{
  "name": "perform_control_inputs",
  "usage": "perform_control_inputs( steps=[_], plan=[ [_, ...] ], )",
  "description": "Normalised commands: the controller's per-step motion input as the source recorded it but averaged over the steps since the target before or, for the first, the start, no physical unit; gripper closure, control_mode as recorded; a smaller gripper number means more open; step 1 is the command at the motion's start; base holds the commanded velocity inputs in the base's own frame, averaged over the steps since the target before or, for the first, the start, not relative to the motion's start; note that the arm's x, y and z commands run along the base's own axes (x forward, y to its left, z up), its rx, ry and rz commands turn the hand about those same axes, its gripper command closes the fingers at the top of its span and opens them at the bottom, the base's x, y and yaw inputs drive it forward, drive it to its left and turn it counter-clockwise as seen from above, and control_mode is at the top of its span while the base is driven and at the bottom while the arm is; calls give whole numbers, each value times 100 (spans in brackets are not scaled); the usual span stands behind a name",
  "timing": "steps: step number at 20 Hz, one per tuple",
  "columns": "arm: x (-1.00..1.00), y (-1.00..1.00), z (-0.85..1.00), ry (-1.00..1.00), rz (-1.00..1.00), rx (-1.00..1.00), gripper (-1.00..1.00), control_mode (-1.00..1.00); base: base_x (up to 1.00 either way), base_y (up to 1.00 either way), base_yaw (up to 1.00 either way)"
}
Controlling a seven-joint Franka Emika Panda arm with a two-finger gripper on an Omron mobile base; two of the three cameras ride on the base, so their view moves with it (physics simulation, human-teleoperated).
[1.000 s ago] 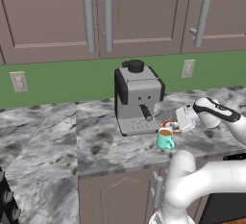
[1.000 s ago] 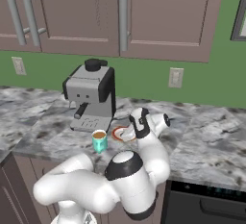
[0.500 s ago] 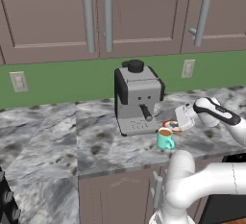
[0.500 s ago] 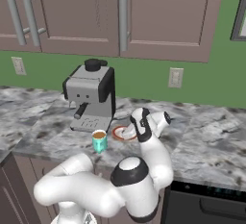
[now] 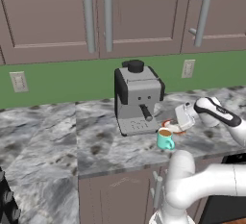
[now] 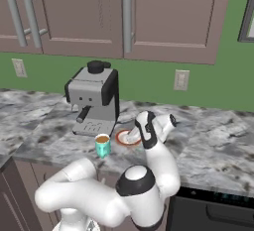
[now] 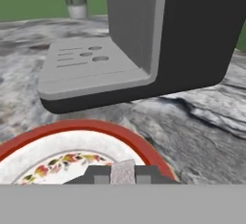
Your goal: Take a sugar cube from the saucer and place it inside the coffee. Then, grab milk from the fridge and place it next to the coffee on the counter to sweeten the coffee.
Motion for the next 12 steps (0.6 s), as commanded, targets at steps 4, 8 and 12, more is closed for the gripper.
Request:
perform_control_inputs(
  steps=[4, 8, 12],
  plan=[
    [-36, 0, 28, -19, 0, 0, 100, -100, 0, 0, 0],
    [-52, 0, 52, -17, 0, 0, 100, -100, 0, 0, 0],
    [-61, 1, 62, -12, 0, 0, 100, -100, 0, 0, 0]
  ],
)
